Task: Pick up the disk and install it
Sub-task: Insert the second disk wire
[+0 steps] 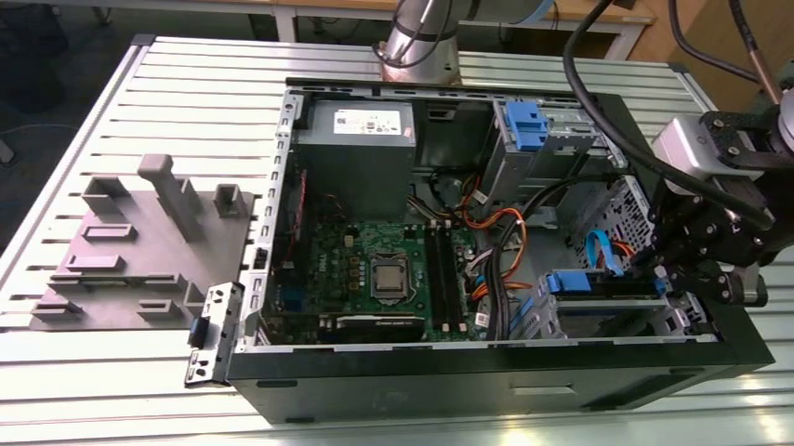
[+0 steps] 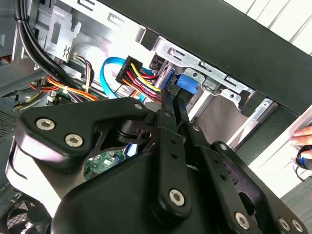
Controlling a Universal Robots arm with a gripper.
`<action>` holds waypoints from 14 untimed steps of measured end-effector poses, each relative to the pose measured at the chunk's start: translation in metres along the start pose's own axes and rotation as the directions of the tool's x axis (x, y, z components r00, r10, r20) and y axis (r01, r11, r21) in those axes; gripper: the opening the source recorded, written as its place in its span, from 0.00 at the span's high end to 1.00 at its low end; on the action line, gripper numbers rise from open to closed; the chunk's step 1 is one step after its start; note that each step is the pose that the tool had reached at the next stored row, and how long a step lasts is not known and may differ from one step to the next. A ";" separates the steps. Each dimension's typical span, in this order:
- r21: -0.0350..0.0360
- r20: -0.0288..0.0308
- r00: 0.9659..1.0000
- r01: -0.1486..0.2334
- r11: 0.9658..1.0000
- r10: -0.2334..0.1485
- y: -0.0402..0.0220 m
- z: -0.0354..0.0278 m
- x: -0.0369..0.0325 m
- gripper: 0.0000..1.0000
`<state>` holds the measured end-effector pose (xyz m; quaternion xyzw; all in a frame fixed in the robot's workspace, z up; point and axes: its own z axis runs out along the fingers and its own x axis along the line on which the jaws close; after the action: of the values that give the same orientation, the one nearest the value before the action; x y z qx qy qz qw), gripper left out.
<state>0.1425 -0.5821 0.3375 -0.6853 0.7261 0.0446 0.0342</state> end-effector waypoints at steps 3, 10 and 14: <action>0.000 0.000 1.000 0.000 1.000 0.000 0.0000 0.0001 0.0000 0.84; 0.000 -0.001 1.000 0.001 1.000 -0.001 0.0000 0.0005 -0.0004 0.76; 0.000 -0.005 1.000 0.005 1.000 -0.005 0.0001 0.0021 -0.0024 0.76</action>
<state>0.1425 -0.5795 0.3357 -0.6871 0.7245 0.0430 0.0325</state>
